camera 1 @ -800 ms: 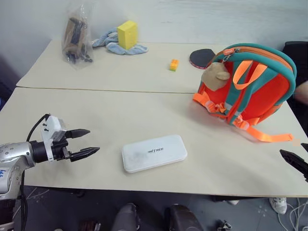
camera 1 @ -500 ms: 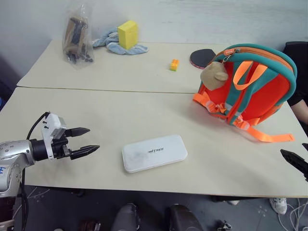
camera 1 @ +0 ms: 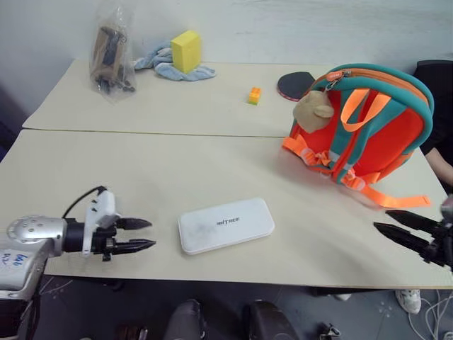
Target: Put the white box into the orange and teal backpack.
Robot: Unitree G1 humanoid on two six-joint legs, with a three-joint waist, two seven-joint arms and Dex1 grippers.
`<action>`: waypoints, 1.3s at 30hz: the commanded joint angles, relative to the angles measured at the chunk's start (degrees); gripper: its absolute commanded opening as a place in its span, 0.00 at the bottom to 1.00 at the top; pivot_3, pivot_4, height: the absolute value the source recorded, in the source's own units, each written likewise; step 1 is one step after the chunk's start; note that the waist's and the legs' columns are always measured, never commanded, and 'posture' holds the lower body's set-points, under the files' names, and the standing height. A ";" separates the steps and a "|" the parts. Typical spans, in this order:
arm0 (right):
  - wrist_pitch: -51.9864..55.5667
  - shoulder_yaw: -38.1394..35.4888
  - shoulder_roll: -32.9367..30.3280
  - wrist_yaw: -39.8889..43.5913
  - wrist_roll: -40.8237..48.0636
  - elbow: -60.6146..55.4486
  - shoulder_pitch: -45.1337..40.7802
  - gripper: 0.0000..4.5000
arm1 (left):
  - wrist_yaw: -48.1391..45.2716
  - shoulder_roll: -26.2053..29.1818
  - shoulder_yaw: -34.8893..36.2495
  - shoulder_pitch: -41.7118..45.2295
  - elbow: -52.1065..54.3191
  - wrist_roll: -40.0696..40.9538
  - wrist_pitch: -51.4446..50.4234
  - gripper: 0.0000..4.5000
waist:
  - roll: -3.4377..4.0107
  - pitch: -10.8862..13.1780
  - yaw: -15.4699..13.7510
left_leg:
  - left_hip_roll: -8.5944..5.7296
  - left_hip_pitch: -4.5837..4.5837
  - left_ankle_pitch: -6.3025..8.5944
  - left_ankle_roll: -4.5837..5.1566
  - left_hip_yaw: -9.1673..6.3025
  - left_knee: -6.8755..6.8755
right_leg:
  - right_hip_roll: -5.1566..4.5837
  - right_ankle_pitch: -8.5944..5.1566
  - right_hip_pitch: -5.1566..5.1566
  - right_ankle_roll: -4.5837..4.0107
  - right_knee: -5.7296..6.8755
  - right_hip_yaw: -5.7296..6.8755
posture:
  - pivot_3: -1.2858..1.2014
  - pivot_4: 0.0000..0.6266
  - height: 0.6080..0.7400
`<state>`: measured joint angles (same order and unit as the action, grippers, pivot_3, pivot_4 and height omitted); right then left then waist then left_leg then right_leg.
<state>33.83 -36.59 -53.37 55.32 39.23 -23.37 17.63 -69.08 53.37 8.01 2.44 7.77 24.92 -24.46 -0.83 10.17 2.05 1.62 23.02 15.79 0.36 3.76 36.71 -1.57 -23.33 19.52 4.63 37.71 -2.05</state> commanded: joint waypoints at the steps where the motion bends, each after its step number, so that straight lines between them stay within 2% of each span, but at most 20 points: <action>1: -1.15 8.27 -1.44 -0.89 -3.23 -1.92 -5.09 0.21 | -1.39 -1.29 -3.30 2.87 0.38 -0.83 2.14 0.33 | -0.01 0.00 -0.09 | 0.00 0.02 0.00 0.00 0.00 0.00 | 0.00 0.00 0.02 0.00 0.00 0.00 | 0.52 0.24 1.00; 4: -1.70 15.35 -0.38 -2.69 -6.26 -0.94 -11.17 0.00 | -1.74 -2.77 -6.44 5.08 0.36 -1.63 2.96 0.12 | 0.01 0.01 -0.16 | 0.00 0.07 0.00 0.00 -0.02 0.05 | 0.01 0.00 0.06 0.00 0.03 0.01 | 0.52 0.24 1.00; 6: -1.95 20.85 0.63 -3.89 -8.85 0.01 -15.47 0.00 | -1.43 -4.02 -9.08 6.70 0.34 -2.75 3.24 0.00 | 0.01 0.01 -0.19 | 0.00 0.10 0.00 0.00 -0.02 0.13 | 0.02 0.00 0.07 0.00 0.05 0.02 | 0.52 0.24 1.00; 11: -1.99 31.91 4.22 -7.63 -15.36 2.75 -22.25 0.00 | -0.53 -5.67 -13.11 9.75 -1.38 -5.45 2.69 0.00 | 0.01 0.01 -0.26 | 0.00 0.16 0.02 0.03 -0.03 0.32 | 0.02 0.00 0.07 0.00 0.12 0.03 | 0.52 0.24 1.00; 16: -2.75 37.78 8.53 -10.36 -20.08 5.81 -26.14 0.00 | 0.99 -9.11 -14.26 12.72 -6.61 -7.21 5.37 0.00 | 0.01 0.01 -0.37 | -0.01 0.16 0.02 0.04 -0.03 0.39 | 0.01 0.00 0.08 0.00 0.19 0.03 | 0.52 0.24 1.00; 24: -1.63 39.39 10.16 -10.01 -20.15 3.15 -25.45 0.00 | 3.42 -15.17 -14.65 20.84 -11.83 -7.60 4.30 0.00 | 0.01 0.01 -0.49 | -0.01 0.18 0.02 0.04 -0.07 0.45 | -0.01 0.00 0.07 0.01 0.24 0.10 | 0.52 0.24 1.00; 30: 0.09 39.16 11.28 -11.06 -19.62 0.26 -23.89 0.00 | 4.29 -17.59 -16.18 25.85 -16.38 -10.31 5.26 0.00 | 0.01 0.01 -0.25 | 0.01 0.18 -0.03 -0.03 -0.06 0.46 | 0.05 0.00 0.07 0.01 0.26 0.09 | 0.52 0.24 1.00; 33: -0.21 38.95 11.33 -11.53 -20.30 0.31 -22.95 0.00 | 4.18 -17.11 -16.21 27.64 -18.74 -10.96 3.42 0.00 | 0.01 0.01 -0.31 | 0.02 0.18 -0.06 -0.08 -0.06 0.47 | 0.06 0.00 0.09 0.01 0.28 0.09 | 0.52 0.24 1.00; 36: -0.89 38.15 10.65 -11.56 -20.64 0.75 -22.17 0.00 | 2.73 -14.04 -16.32 29.17 -22.80 -12.56 2.28 0.00 | 0.01 0.01 -0.34 | 0.01 0.18 -0.06 -0.07 -0.06 0.49 | 0.06 0.00 0.08 0.01 0.28 0.09 | 0.52 0.24 1.00; 37: -1.09 37.86 10.36 -11.53 -20.77 0.87 -21.93 0.00 | 1.95 -12.82 -16.27 29.80 -24.57 -13.03 2.22 0.09 | 0.01 0.01 -0.34 | 0.01 0.18 -0.06 -0.07 -0.06 0.49 | 0.06 0.00 0.08 0.01 0.28 0.08 | 0.52 0.24 1.00; 39: -1.65 37.60 10.03 -11.52 -21.17 1.42 -21.73 0.00 | 0.03 -10.74 -16.44 31.21 -28.07 -13.76 2.83 0.19 | 0.01 0.01 -0.32 | 0.02 0.17 -0.06 -0.07 -0.06 0.49 | 0.06 0.00 0.08 0.01 0.29 0.09 | 0.52 0.24 1.00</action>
<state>33.46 2.77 -42.38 43.88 18.85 -21.17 -4.30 -67.85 41.04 -9.22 32.97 -18.14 12.56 -21.99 -0.82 10.18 1.73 1.63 23.17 15.73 0.30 3.70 37.20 -1.51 -23.33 19.60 4.64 38.00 -1.96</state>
